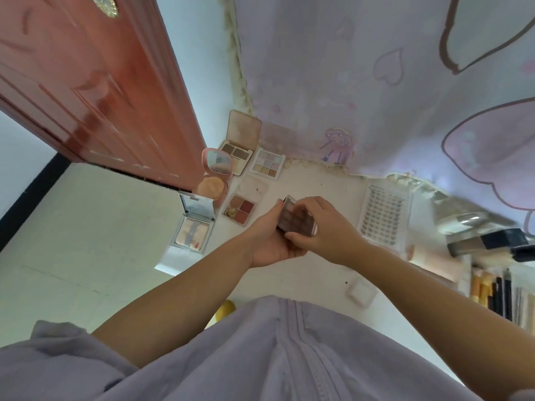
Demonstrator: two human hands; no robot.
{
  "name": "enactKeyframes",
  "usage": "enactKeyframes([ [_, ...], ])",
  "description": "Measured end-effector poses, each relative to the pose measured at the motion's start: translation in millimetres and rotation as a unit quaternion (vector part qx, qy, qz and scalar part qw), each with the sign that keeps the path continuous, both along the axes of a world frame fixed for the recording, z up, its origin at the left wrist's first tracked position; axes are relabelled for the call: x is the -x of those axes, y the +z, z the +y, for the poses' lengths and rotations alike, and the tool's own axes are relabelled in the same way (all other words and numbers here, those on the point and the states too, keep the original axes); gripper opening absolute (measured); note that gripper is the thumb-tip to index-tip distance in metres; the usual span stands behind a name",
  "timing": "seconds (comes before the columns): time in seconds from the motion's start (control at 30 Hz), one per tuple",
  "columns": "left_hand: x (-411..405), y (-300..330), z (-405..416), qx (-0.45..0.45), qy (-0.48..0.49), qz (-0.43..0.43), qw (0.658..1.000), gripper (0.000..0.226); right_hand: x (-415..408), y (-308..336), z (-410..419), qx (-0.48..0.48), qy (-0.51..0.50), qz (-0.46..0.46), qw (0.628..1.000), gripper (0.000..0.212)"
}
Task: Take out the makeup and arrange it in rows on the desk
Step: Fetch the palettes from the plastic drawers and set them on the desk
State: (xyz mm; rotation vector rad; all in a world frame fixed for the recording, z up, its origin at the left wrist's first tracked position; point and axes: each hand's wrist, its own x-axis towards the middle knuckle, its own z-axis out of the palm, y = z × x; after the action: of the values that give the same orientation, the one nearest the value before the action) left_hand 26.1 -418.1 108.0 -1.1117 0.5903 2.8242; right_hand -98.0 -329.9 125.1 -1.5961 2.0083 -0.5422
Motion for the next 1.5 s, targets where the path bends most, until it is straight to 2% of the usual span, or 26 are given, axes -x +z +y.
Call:
enactKeyframes([
  [0.1,-7,4,-2,-0.009,0.004,0.018,1.0,0.065,1,13,-5,-0.002,0.007,-0.023,1.0,0.041],
  [0.27,-29,7,-9,-0.015,-0.038,0.036,0.999,0.07,8,32,-18,-0.058,-0.041,-0.175,0.982,0.016],
  [0.37,-44,6,-11,-0.03,-0.045,0.043,0.998,0.073,11,38,-26,-0.084,-0.102,-0.333,0.934,0.025],
  [0.43,-55,2,-10,-0.033,-0.038,0.044,0.998,0.073,8,34,-28,-0.083,-0.139,-0.392,0.905,0.034],
  [0.5,-69,-3,-11,-0.032,-0.024,0.033,0.999,0.071,-1,25,-28,-0.089,-0.12,-0.362,0.92,0.031],
  [0.6,-95,-12,-12,-0.039,0.007,-0.015,0.999,0.061,-21,5,-30,-0.108,-0.06,-0.217,0.968,0.016],
  [0.7,-120,-21,-10,-0.045,0.051,-0.082,0.994,0.043,-42,-16,-35,-0.102,-0.081,-0.142,0.981,0.017],
  [0.77,-134,-26,-8,-0.057,0.096,-0.125,0.986,0.035,-55,-28,-39,-0.089,-0.104,-0.127,0.982,0.018],
  [0.9,-154,-31,-7,-0.094,0.188,-0.175,0.962,0.041,-75,-45,-46,-0.084,-0.108,-0.105,0.985,0.018],
  [1.07,-160,-26,-18,-0.088,0.208,-0.193,0.955,0.037,-91,-52,-55,-0.074,-0.121,-0.099,0.985,0.019],
  [1.2,-160,-16,-24,-0.053,0.133,-0.212,0.967,0.04,-96,-47,-57,-0.077,-0.122,-0.108,0.984,0.019],
  [1.3,-160,-7,-27,-0.028,-0.004,-0.203,0.979,0.036,-85,-35,-46,-0.097,-0.152,-0.145,0.973,0.032],
  [1.37,-148,1,-27,0.021,-0.113,-0.179,0.977,0.03,-67,-25,-30,-0.088,-0.19,-0.148,0.967,0.029],
  [1.5,-84,13,-8,0.14,-0.224,-0.108,0.958,0.023,-11,-15,23,-0.073,-0.271,-0.056,0.958,0.017],
])
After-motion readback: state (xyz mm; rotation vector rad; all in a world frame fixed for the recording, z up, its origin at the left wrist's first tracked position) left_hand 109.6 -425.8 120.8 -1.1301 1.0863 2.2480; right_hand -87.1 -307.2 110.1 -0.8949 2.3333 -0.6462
